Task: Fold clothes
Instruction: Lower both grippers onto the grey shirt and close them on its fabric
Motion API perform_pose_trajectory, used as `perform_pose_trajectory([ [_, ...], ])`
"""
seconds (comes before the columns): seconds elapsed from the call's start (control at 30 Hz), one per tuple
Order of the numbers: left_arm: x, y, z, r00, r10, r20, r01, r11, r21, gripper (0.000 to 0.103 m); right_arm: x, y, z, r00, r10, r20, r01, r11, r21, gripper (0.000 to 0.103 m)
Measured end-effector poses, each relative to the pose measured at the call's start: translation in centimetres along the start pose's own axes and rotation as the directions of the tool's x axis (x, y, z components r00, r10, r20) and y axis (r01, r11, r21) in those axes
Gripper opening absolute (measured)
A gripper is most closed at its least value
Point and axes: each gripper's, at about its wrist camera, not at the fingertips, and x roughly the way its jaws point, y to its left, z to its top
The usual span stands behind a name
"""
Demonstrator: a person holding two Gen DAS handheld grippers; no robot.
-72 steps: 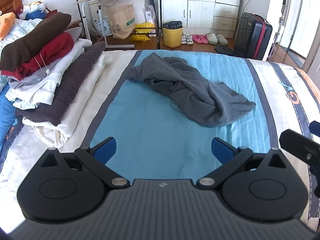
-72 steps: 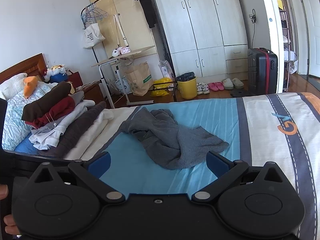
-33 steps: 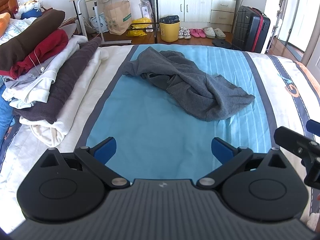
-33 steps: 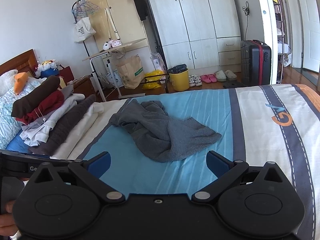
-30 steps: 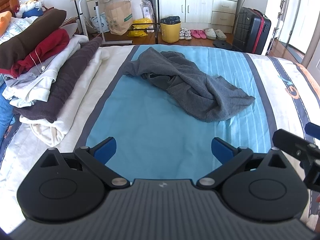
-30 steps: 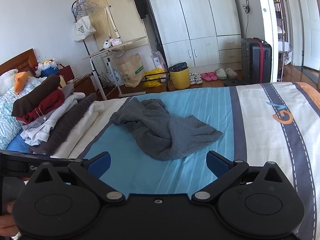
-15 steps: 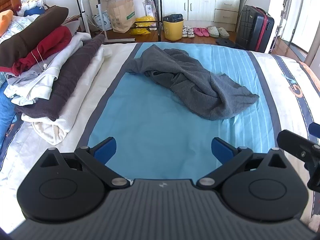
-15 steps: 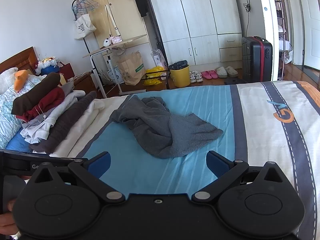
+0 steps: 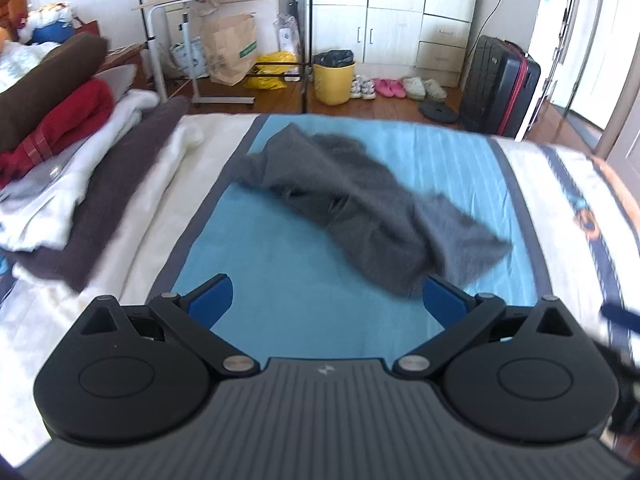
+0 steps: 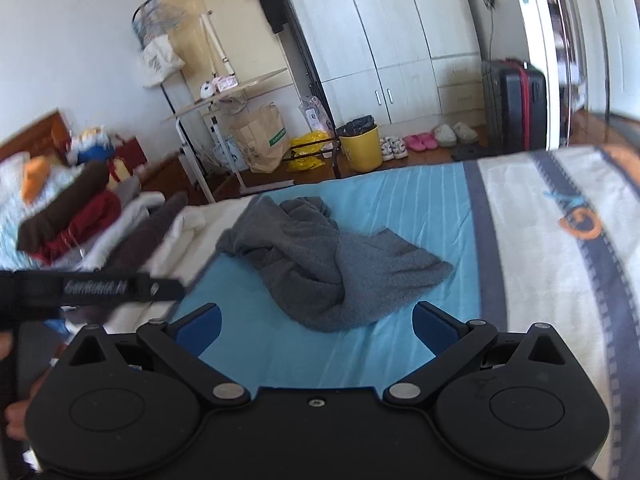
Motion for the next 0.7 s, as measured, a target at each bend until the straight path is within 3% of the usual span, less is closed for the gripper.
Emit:
perform_pose_trajectory([
  [0.07, 1.9, 0.3, 2.5, 0.999, -0.032, -0.014, 0.031, 0.999, -0.022, 0.101, 1.0, -1.4, 0.1, 0.999, 0.054, -0.010, -0.053, 0.994, 0.091, 0.103],
  [0.17, 4.7, 0.9, 5.9, 0.999, -0.049, -0.020, 0.047, 0.997, -0.059, 0.101, 2.7, -3.2, 0.0, 0.997, 0.074, -0.031, -0.067, 0.980, 0.189, 0.103],
  [0.3, 8.5, 1.5, 8.4, 0.999, 0.029, -0.015, -0.030, 0.997, -0.068, 0.100, 5.1, -4.9, -0.6, 0.995, 0.064, -0.078, -0.040, 0.959, 0.281, 0.103],
  [0.43, 12.5, 2.8, 8.4, 0.999, 0.019, -0.048, -0.025, 0.991, -0.128, 0.100, 7.4, -6.3, -1.1, 0.981, 0.130, -0.141, -0.078, 0.942, 0.327, 0.103],
  [0.6, 17.0, 5.2, 6.4, 0.997, 0.046, -0.060, -0.058, 0.977, -0.204, 0.100, 9.9, -7.9, -1.5, 0.976, 0.165, -0.142, -0.098, 0.916, 0.390, 0.103],
  [0.7, 19.1, 7.1, 6.5, 0.998, -0.009, -0.065, -0.011, 0.953, -0.303, 0.099, 12.1, -8.7, -1.7, 0.973, 0.183, -0.141, -0.102, 0.888, 0.449, 0.103],
])
